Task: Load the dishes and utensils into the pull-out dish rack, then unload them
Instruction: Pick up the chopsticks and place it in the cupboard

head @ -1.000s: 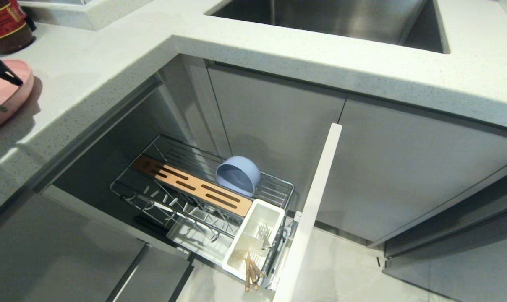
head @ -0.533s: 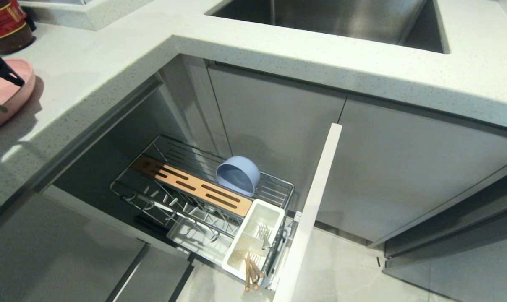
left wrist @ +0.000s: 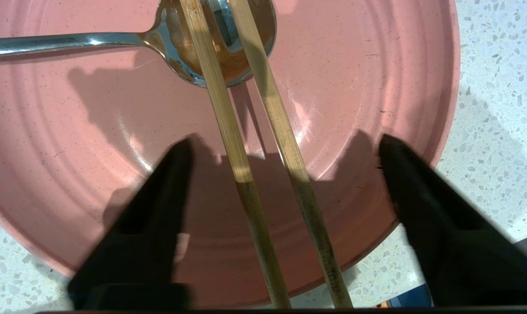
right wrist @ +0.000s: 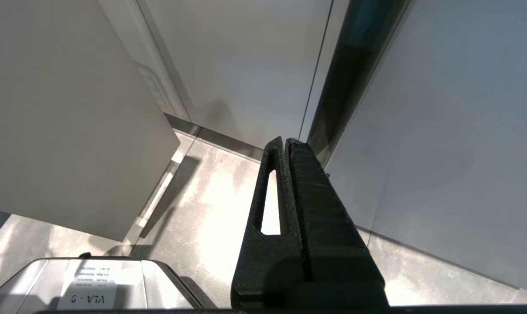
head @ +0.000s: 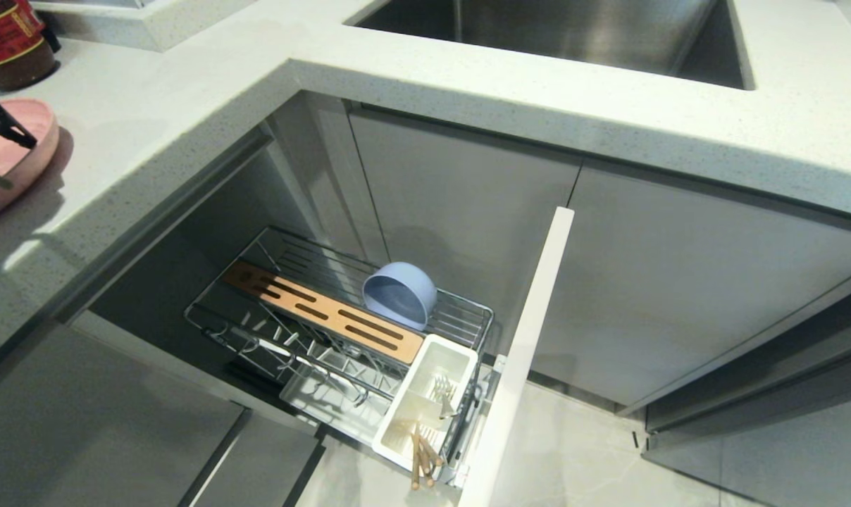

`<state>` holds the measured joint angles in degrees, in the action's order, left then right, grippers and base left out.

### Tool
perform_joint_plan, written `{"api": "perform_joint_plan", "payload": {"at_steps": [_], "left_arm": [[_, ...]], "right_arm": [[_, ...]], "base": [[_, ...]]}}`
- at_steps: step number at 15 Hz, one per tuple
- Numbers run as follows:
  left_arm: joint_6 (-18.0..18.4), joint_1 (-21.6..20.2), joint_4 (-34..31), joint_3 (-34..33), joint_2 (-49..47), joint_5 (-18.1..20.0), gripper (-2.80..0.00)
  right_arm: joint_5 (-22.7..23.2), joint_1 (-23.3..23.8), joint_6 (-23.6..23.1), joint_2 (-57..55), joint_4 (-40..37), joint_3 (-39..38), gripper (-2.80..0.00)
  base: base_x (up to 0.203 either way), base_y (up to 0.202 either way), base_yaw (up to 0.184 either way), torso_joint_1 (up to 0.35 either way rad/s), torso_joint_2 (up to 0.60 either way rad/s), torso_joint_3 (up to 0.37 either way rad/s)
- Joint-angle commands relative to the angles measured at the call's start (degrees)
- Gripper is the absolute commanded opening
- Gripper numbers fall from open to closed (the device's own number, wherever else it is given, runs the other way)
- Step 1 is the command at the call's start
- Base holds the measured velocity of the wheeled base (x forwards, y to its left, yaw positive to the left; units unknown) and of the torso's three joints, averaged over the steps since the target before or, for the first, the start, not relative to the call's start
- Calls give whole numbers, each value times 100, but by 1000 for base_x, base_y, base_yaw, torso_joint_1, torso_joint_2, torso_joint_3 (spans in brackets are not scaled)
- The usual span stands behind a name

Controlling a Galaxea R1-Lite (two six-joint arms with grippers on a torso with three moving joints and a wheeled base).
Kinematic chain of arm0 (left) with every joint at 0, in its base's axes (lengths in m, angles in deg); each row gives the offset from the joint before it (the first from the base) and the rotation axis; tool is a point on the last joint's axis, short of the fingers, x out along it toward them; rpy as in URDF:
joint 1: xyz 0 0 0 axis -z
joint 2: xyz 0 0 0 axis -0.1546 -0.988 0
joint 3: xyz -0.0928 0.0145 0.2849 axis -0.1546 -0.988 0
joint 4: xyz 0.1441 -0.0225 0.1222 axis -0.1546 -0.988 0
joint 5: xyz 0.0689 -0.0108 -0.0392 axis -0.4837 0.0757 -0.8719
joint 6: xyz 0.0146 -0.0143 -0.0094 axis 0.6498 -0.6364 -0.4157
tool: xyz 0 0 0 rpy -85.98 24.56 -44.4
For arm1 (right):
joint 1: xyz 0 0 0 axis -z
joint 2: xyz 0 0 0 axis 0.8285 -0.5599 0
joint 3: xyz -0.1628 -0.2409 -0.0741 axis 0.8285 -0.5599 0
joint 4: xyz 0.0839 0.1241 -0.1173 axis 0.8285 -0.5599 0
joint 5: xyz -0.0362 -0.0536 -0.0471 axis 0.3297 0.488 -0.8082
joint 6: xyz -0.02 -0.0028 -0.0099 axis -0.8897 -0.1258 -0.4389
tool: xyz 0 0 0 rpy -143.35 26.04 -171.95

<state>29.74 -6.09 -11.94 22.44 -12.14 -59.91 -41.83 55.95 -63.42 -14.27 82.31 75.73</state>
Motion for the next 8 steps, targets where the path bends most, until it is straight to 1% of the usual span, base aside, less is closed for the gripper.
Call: {"api": "perform_joint_plan", "payload": {"at_steps": [1,8], "left_arm": [[-27,-1,-33,3,-4,-19,-280],[-27,-8,51,3,5,-27,-280]], "right_arm": [[-4,8,-3,-2,1,0,-280],[-4,0,-4,-2,1,0,-280]], "base": [[0,0,0,0,0,0],[0,0,0,0,0,0]]}}
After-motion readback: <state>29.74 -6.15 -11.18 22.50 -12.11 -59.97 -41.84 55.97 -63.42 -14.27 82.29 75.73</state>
